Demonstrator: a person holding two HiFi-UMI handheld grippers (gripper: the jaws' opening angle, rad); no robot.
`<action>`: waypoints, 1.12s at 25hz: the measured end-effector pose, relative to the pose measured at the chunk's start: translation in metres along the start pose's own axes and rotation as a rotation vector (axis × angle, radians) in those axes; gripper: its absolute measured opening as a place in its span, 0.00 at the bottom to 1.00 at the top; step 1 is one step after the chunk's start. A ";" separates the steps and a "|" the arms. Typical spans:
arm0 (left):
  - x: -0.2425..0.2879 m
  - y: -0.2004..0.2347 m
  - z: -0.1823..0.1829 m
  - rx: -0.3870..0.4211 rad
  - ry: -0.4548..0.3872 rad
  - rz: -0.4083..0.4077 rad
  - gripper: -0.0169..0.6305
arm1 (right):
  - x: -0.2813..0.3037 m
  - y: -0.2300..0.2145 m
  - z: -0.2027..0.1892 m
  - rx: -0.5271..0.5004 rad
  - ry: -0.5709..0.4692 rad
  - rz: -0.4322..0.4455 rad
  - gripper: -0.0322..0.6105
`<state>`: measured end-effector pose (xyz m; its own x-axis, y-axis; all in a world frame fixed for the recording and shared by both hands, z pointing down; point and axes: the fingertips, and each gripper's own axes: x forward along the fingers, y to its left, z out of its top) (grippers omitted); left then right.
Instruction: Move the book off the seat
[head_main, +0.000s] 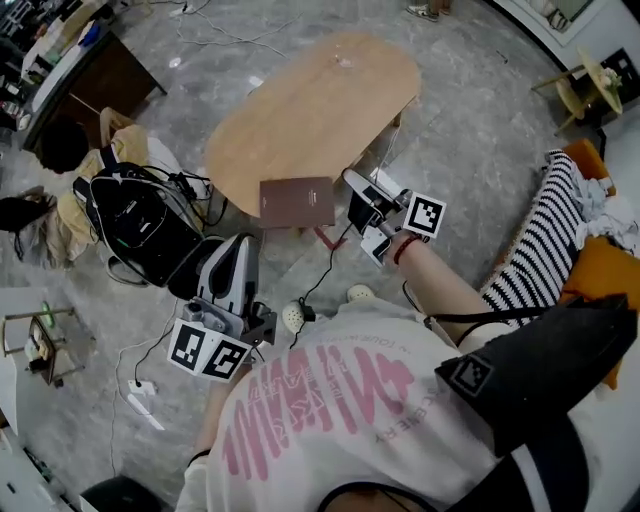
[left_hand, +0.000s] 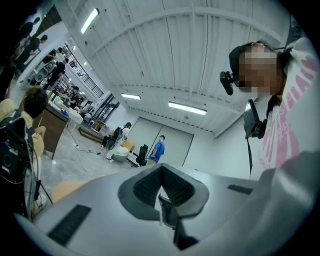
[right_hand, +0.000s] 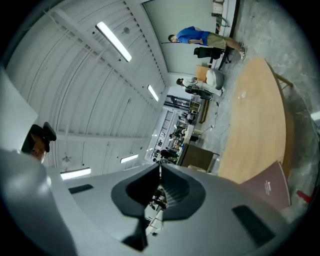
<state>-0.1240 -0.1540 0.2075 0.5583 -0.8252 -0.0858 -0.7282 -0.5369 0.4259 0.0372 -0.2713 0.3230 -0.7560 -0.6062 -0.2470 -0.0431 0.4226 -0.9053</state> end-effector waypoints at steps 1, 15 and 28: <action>-0.004 0.000 0.004 0.012 -0.003 0.006 0.04 | 0.001 0.007 -0.001 -0.008 0.011 0.009 0.08; -0.051 0.058 0.004 0.072 0.100 0.151 0.04 | -0.015 0.070 -0.019 -0.194 0.080 -0.093 0.08; -0.055 0.081 -0.014 0.068 0.220 0.097 0.04 | -0.035 0.057 -0.036 -0.126 -0.040 -0.184 0.07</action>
<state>-0.2082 -0.1497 0.2595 0.5517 -0.8198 0.1536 -0.8038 -0.4734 0.3604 0.0378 -0.2013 0.2927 -0.7013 -0.7061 -0.0980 -0.2606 0.3818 -0.8867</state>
